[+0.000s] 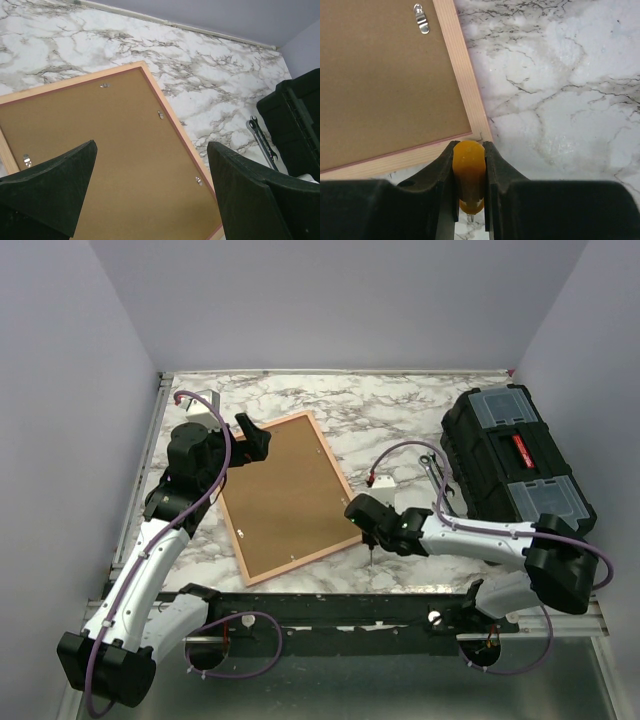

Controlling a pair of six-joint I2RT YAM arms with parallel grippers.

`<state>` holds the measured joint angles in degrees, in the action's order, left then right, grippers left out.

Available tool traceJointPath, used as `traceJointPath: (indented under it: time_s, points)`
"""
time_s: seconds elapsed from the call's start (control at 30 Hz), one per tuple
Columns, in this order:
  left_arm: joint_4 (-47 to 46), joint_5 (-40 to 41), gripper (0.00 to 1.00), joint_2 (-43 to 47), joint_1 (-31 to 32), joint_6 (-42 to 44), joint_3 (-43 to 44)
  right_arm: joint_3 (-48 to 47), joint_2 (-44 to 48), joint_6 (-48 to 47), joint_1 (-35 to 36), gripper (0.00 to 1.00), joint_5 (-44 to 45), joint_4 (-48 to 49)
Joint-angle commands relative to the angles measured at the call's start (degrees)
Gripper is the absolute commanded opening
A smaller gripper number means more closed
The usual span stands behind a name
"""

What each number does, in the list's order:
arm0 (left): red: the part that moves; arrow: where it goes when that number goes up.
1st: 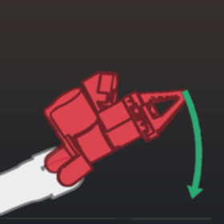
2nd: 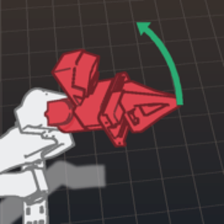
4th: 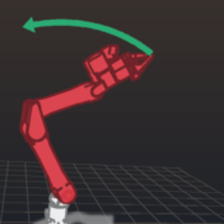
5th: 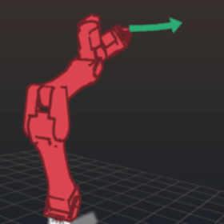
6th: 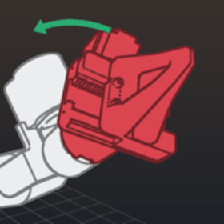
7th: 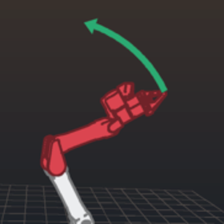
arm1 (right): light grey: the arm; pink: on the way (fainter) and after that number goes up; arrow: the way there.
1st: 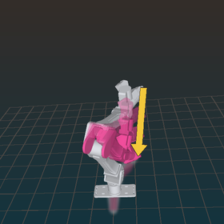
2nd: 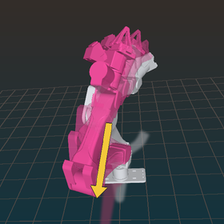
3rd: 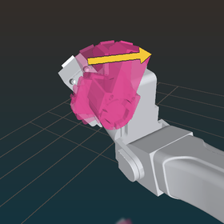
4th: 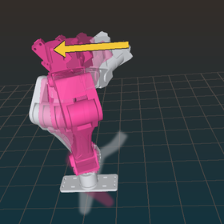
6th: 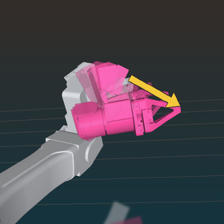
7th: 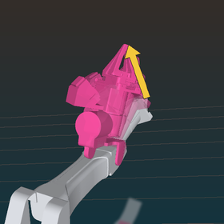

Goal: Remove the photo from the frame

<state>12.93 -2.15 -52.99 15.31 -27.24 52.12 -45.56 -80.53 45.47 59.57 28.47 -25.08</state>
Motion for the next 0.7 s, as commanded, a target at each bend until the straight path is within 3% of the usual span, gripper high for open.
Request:
traceJointPath:
  time_s: [0.0, 0.23, 0.37, 0.57, 0.67]
  points:
    - [-0.29, 0.31, 0.96, 1.04, -0.33, 0.35, 1.23, 1.44, -0.32, 5.09, 0.28, 0.01, 8.82, 10.19]
    - [-0.31, 0.49, 0.96, 1.06, -0.29, 0.53, 1.36, 0.26, -9.43, 14.56, -0.84, 0.01, 21.61, 11.4]
    - [-0.26, 0.62, 0.96, 1.05, -0.29, 0.61, 1.41, 0.2, -14.23, 12.7, -4.17, 0.01, 25.71, 17.1]
    - [-0.01, 0.95, 0.96, 0.45, -0.31, 0.88, 1.63, 0.08, -17.49, 0.21, -15.81, 0.01, 18.43, 34.95]
    - [-0.18, 0.72, 0.96, 0.18, -0.28, 0.89, 1.67, -5.13, -21.78, -9.02, -21.6, 0.01, 11.02, 42.83]
